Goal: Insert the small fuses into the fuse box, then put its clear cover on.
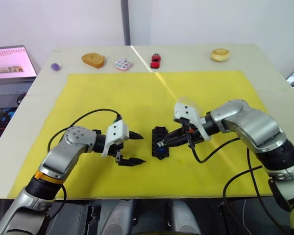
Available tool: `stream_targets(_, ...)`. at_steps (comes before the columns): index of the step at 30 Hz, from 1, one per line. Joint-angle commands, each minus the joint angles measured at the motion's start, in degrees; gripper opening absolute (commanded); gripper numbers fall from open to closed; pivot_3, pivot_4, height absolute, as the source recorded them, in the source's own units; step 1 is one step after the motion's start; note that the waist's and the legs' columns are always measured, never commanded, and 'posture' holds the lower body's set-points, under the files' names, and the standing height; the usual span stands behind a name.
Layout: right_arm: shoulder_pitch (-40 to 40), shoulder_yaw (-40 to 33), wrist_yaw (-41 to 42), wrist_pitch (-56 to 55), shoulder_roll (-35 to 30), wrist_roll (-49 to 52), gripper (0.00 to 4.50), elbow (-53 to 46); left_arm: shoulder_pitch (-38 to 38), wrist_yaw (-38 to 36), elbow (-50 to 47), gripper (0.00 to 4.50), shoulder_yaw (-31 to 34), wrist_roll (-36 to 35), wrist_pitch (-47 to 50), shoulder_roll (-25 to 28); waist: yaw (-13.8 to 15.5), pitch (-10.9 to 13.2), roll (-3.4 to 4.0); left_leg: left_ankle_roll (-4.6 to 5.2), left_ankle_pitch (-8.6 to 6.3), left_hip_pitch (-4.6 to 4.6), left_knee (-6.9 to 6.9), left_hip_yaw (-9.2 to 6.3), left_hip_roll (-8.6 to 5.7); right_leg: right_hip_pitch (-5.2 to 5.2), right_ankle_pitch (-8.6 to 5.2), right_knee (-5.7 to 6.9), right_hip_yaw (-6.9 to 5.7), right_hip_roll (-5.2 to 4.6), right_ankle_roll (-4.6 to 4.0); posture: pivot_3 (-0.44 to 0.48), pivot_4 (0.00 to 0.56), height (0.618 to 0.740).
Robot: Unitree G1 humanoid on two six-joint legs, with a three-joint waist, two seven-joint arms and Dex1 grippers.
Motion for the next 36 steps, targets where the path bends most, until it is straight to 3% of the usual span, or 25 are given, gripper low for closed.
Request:
stream_targets(1, -1.7, 0.6, 0.5, -1.3, 0.5, -0.6, 0.91, 0.7, 0.2, 0.6, -1.7, 4.5, 0.9, -0.5, -0.2, -0.3, 0.0, 0.0, 0.0, 0.0, 0.0, 0.0, 0.0, 0.0, 0.0, 0.0, 0.0, 0.0, 0.0, 0.0, 0.0, 0.0, 0.15, 0.74)
stream_targets(20, -3.0, 2.7, 1.9, -2.8, 2.5, -2.2, 0.91, 2.6, 1.6, 3.4, -4.0, 4.5, 2.0, -2.0, 2.1, -0.4, 0.0, 0.0, 0.0, 0.0, 0.0, 0.0, 0.01, 0.0, -0.01, -0.04, 0.0, 0.01, 0.0, 0.01, 0.0, 0.0, 0.15, 0.74)
stream_targets(22, -3.1, 2.5, 2.0, -2.3, 2.5, -1.9, 0.03, 2.3, 1.5, 3.5, -3.7, 4.5, 1.9, -1.9, 1.9, -0.5, 0.0, 0.0, 0.0, 0.0, 0.0, 0.0, 0.01, 0.0, -0.01, -0.04, 0.0, 0.01, 0.0, 0.01, 0.0, 0.0, 0.15, 0.74)
stream_targets(36, 0.8, 0.3, 0.0, -4.0, 0.1, -2.5, 0.03, -3.1, 1.3, 3.3, -3.4, 4.5, 1.5, -1.6, 1.8, -0.5, 0.1, 0.0, 0.0, 0.0, -0.01, 0.0, 0.01, 0.0, -0.01, -0.05, 0.0, 0.01, 0.0, 0.0, 0.01, 0.0, 0.15, 0.74)
